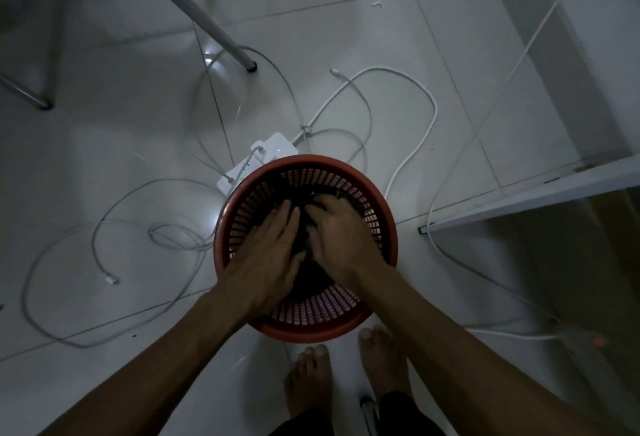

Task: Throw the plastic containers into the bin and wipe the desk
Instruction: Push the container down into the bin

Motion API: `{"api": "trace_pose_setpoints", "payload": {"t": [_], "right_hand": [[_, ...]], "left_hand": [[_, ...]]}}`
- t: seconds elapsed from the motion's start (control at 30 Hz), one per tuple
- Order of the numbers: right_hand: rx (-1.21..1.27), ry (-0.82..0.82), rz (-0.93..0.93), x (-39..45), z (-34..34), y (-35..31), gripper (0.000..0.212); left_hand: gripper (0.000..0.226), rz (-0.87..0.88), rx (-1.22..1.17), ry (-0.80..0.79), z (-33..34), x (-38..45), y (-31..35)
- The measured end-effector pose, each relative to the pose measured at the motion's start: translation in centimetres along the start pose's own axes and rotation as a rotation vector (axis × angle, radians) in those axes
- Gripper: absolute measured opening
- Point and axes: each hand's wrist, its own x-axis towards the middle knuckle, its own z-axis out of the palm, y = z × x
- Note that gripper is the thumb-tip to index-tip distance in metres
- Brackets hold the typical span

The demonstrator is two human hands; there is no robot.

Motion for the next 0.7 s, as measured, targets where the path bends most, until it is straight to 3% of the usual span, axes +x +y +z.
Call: {"api": "trace_pose_setpoints", "payload": {"t": [0.07, 0.13, 0.23, 0.33, 0.5, 0.6, 0.7], "right_hand": [[0.032, 0.145, -0.005, -1.2, -0.4, -0.2, 0.036], [0.002, 0.175, -0.023, -2.4, -0.1, 0.0, 0.042], [0.069, 0.027, 0.005, -3.7, 0.6, 0.9, 0.049], [0.098, -0.133, 0.044, -3.2, 1.1, 1.8, 0.053], [-0.057, -0.228, 0.037, -1.9, 1.9, 2.6, 0.060], [-0.050, -0.217, 0.039, -1.8, 1.6, 2.4, 0.057], [0.054, -0.127, 0.046, -1.7, 0.6, 1.9, 0.054]], "left_hand": [[0.072, 0.005, 0.015, -0.066, 0.6, 0.5, -1.0], [0.075, 0.028, -0.047, -0.077, 1.1, 1.0, -1.7], [0.075, 0.071, -0.152, -0.110, 1.6, 1.3, -1.8], [0.075, 0.064, -0.090, -0.197, 1.5, 1.7, -1.5], [0.068, -0.068, -0.009, -0.330, 1.2, 2.8, -1.0], [0.074, -0.036, -0.012, -0.299, 0.8, 3.2, -1.4], [0.066, 0.028, -0.075, -0.171, -0.8, 2.7, -0.9]]}}
